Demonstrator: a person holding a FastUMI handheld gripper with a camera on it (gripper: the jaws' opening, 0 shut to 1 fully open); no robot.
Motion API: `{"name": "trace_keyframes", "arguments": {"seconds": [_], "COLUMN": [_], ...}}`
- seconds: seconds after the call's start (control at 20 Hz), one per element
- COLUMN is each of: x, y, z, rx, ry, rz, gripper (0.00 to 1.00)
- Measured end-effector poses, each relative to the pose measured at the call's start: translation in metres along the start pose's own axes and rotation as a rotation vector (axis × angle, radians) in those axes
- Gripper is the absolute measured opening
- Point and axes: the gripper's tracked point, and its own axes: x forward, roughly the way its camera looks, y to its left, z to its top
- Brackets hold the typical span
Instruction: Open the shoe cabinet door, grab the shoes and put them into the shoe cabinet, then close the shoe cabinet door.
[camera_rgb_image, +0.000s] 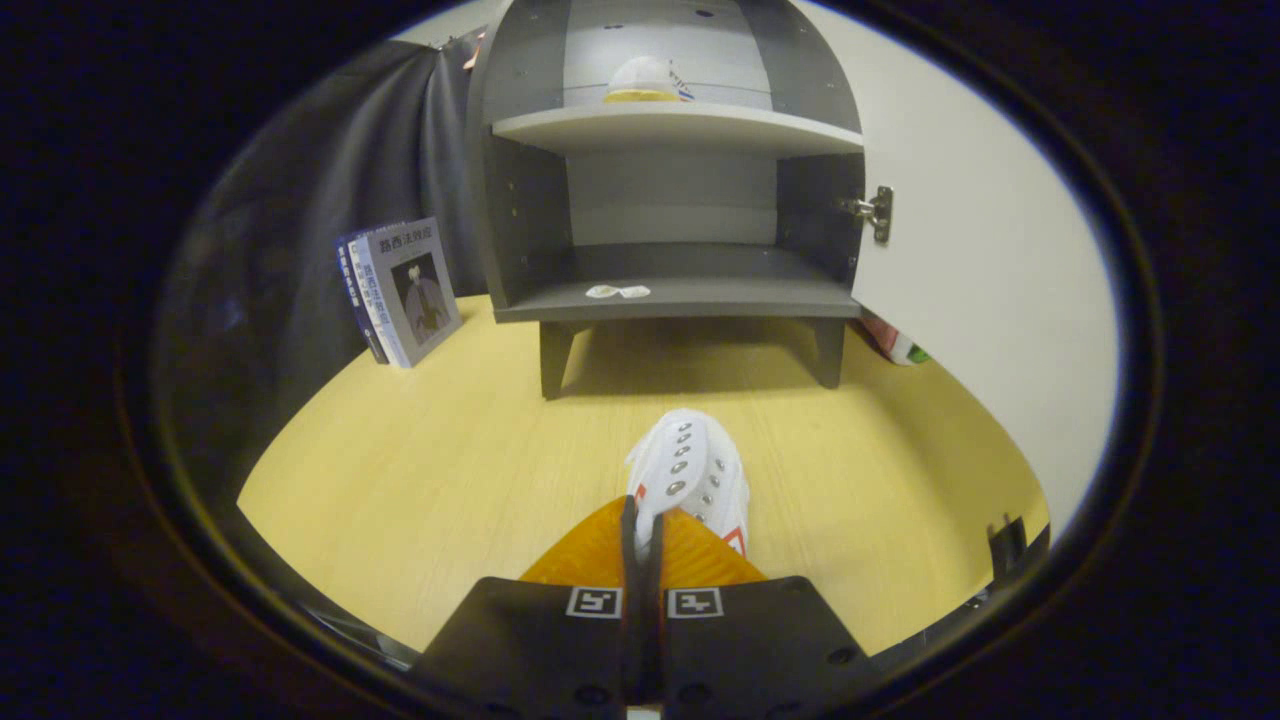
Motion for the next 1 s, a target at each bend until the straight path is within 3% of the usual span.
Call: {"name": "trace_keyframes", "arguments": {"seconds": [0.25,0.6,0.8,1.0], "x": [-0.037,-0.095,-0.092,-0.057], "y": [-0.004,-0.023,-0.030,-0.046], "z": [0.077,0.224,0.304,0.373], "rx": [-0.012,-0.027,-0.071,-0.104], "ry": [-0.087,-0.237,-0.318,-0.364], "rz": [-0.030,-0.150,-0.168,-0.166], "gripper": [0.02,0.02,0.02,0.02]}}
